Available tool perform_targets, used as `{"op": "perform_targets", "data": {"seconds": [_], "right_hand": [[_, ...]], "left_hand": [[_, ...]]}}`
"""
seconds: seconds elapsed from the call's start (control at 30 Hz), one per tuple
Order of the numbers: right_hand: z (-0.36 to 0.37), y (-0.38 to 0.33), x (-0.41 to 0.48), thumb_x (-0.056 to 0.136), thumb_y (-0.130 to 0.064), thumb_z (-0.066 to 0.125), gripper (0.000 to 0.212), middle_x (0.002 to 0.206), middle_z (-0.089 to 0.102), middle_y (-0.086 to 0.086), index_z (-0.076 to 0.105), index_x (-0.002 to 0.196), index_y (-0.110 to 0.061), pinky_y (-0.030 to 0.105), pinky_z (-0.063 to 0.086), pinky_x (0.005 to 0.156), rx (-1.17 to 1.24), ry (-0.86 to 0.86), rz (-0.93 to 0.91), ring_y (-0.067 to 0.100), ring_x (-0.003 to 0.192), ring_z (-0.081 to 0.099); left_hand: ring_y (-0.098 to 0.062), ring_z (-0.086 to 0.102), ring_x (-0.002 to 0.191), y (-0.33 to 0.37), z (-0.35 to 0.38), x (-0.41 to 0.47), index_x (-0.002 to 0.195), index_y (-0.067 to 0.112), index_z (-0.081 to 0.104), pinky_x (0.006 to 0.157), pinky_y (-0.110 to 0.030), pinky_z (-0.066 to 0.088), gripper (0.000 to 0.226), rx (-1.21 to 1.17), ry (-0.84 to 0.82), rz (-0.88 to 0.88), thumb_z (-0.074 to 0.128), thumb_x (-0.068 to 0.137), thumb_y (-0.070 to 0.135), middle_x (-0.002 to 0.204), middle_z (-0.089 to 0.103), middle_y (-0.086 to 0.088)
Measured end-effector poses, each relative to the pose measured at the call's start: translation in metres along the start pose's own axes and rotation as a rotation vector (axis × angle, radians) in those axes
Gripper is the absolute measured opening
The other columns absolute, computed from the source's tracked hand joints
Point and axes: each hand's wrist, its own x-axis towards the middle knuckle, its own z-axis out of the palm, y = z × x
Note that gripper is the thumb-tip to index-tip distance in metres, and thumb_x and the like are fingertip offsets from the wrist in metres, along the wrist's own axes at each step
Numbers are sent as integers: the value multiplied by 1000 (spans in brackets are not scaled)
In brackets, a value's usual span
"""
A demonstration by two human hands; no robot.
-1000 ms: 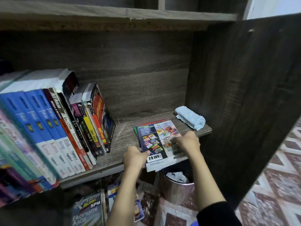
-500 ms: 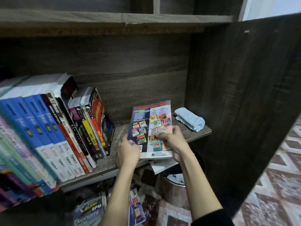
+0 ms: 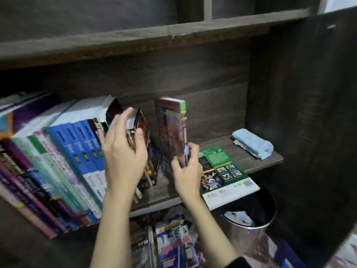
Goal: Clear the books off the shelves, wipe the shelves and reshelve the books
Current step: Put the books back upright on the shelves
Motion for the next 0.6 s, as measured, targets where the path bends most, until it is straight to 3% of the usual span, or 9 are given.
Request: {"op": "perform_targets", "data": {"seconds": [0.1, 0.17, 0.27, 0.37, 0.5, 0.6], "right_hand": [[18, 7, -11, 82, -6, 60, 34, 82, 58, 1, 49, 113, -17, 31, 31, 64, -69, -50, -47, 25, 75, 54], [28, 9, -19, 79, -1, 60, 45, 92, 64, 8, 43, 110, -30, 31, 29, 67, -95, -83, -101, 26, 84, 55], [39, 13, -25, 75, 5, 58, 55, 101, 65, 10, 35, 104, -35, 26, 23, 64, -119, -128, -115, 20, 89, 51], [46, 20, -24, 76, 1, 59, 53, 101, 65, 6, 35, 106, -35, 27, 26, 66, -98, -170, -113, 21, 88, 52], [51, 30, -22, 77, 3, 59, 51, 109, 62, 0, 40, 112, -30, 30, 36, 71, -85, -293, -65, 25, 99, 58], [51, 32, -20, 78, 2, 60, 50, 113, 60, 1, 45, 121, -19, 32, 42, 76, -87, -376, -2, 29, 103, 59]], "left_hand": [[-10, 20, 141, -8, -7, -1, 141, 25, 38, 117, -42, 2, 55, 65, -131, 60, 51, 89, 37, 142, 33, 15], [-4, 6, 141, -13, -10, 0, 146, 34, 25, 117, -39, -6, 74, 128, -258, 104, 52, 81, 57, 142, 19, 25], [2, -3, 139, -18, -11, 1, 149, 39, 8, 110, -23, -22, 103, 206, -357, 100, 69, 69, 64, 151, 10, 22], [5, 5, 136, -24, -11, 2, 149, 34, 16, 103, -12, -27, 102, 260, -326, 112, 75, 68, 51, 154, 24, 10], [0, 28, 133, -31, -8, -1, 140, 30, 37, 107, -15, -24, 89, 297, -300, 145, 83, 64, 39, 145, 41, 12], [6, 30, 123, -34, -5, -4, 139, 30, 39, 106, -16, -27, 88, 297, -295, 121, 83, 63, 40, 143, 43, 13]]}}
